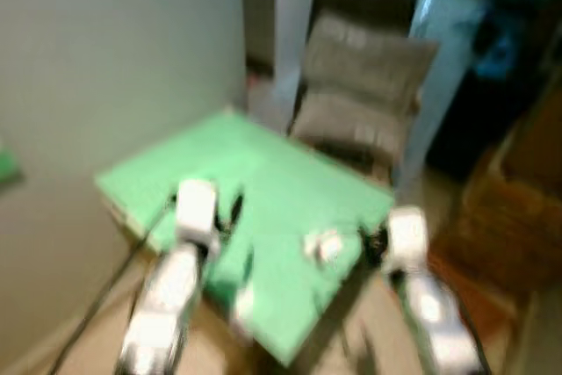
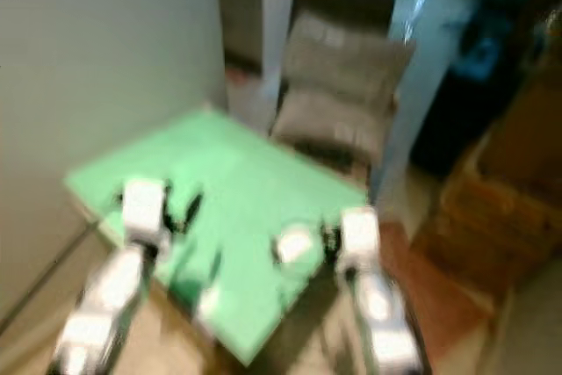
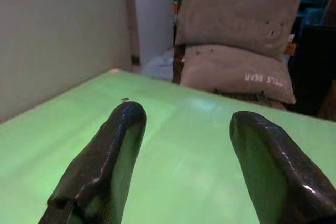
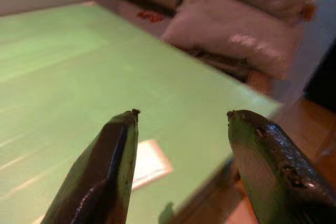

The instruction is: Hang keys on a hook

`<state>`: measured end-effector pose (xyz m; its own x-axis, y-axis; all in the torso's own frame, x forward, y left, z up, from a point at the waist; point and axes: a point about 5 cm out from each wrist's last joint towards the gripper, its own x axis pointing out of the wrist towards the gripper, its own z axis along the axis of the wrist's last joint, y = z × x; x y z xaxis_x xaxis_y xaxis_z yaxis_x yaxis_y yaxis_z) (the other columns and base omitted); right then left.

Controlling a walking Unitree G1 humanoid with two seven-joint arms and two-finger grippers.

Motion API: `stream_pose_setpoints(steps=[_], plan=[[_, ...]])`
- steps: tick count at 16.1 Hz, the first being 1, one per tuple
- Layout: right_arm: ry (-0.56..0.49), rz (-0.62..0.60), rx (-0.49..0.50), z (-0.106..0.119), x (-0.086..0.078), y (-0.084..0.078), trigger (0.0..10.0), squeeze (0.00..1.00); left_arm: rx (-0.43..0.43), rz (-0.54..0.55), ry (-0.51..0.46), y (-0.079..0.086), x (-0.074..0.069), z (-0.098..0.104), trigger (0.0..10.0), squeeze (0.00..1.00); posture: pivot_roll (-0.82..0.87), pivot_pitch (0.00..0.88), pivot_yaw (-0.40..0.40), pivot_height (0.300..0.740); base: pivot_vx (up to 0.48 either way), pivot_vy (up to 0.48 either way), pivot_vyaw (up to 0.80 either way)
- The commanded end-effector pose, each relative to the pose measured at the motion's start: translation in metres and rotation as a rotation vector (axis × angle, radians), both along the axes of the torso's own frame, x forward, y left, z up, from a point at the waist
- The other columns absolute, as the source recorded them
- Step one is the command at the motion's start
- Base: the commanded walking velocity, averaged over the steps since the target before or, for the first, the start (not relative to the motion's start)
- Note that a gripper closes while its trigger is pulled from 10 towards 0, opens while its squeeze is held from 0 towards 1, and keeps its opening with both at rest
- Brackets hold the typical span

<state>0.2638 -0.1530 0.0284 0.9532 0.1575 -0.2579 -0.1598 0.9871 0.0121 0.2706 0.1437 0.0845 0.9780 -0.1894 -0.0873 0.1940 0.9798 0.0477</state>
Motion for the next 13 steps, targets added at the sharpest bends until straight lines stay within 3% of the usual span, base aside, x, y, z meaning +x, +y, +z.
stream_pose_setpoints(steps=[1,6,9,10,11,13], plan=[[-0.034,0.000,0.003,0.009,0.010,-0.001,10.0,0.00,-0.006,0.003,0.003,0.001,-0.001,0.001,10.0,0.00,-0.02,0.000,0.011,0.740,0.000,0.000,0.00],[-0.004,0.010,0.056,0.005,0.025,0.018,10.0,0.00,0.016,0.015,0.004,0.012,-0.005,0.005,10.0,0.00,0.02,0.041,0.020,0.740,0.000,0.000,0.00],[0.013,0.023,0.048,0.001,0.029,0.030,10.0,0.00,0.064,0.048,0.019,0.034,-0.016,0.010,10.0,0.00,0.08,0.124,0.046,0.740,0.000,0.000,0.00],[0.013,0.035,0.007,-0.001,0.029,0.029,10.0,0.00,0.083,0.051,0.026,0.040,-0.020,0.011,10.0,0.00,0.10,0.133,0.051,0.740,0.000,0.000,0.00],[0.020,0.069,-0.094,-0.006,0.026,0.024,10.0,0.00,0.110,0.049,0.030,0.045,-0.026,0.012,10.0,0.00,0.11,0.147,0.061,0.740,0.000,0.000,0.00],[0.024,0.100,-0.165,-0.011,0.020,0.016,10.0,0.00,0.124,0.051,0.035,0.050,-0.033,0.013,10.0,0.00,0.11,0.158,0.061,0.740,0.000,0.000,0.00]])
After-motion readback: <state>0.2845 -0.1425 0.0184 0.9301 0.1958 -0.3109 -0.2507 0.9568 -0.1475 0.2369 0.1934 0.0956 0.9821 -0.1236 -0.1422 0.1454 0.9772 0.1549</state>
